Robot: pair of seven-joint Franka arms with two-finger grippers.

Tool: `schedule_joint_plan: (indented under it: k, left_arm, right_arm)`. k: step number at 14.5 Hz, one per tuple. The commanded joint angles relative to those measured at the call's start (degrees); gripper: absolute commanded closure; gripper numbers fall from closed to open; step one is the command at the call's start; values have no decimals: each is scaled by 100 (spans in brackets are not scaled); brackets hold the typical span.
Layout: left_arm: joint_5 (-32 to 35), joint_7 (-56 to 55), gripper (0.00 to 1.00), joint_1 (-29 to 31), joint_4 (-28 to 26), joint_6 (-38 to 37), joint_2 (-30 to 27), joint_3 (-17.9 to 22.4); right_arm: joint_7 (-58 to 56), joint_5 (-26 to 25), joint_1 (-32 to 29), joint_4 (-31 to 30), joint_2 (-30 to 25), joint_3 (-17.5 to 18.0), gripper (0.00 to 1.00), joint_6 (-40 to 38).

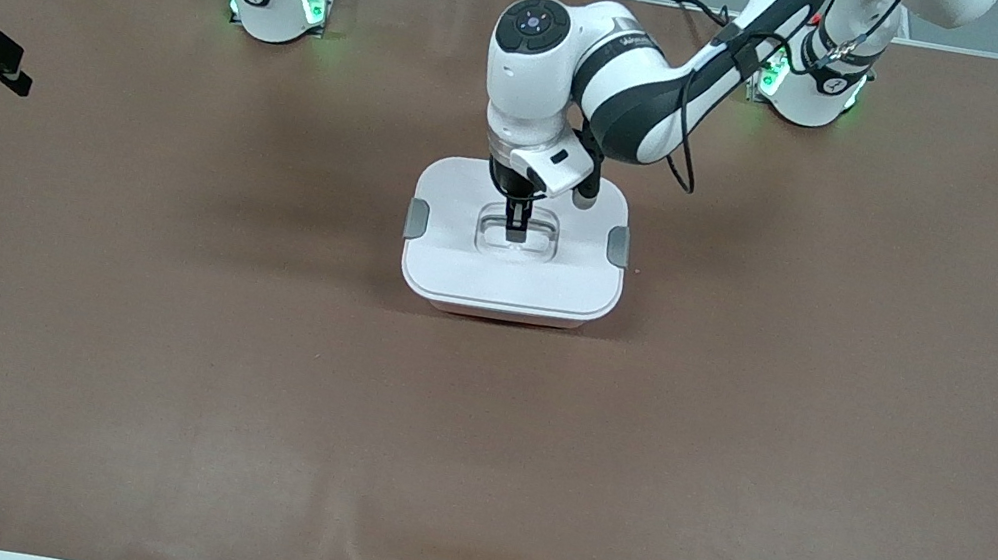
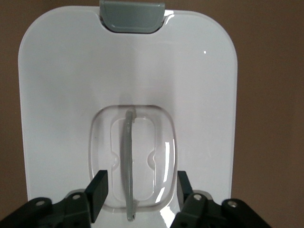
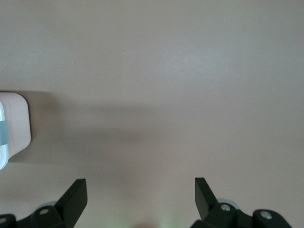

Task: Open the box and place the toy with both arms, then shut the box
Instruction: 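Open the left gripper and lift it off the lid handle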

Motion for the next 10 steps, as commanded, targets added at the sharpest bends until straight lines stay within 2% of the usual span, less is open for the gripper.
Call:
schedule_joint_plan:
  k: [1,10]
  left_arm:
    - [112,341,0,35,210,-383,-150,22]
    - [32,1816,0,720,246,-972,-677,40]
  right_arm:
    - [7,-10,37,56,-38,-34,0,-82]
    - [236,-27,37,83,-38,-25,0,-82]
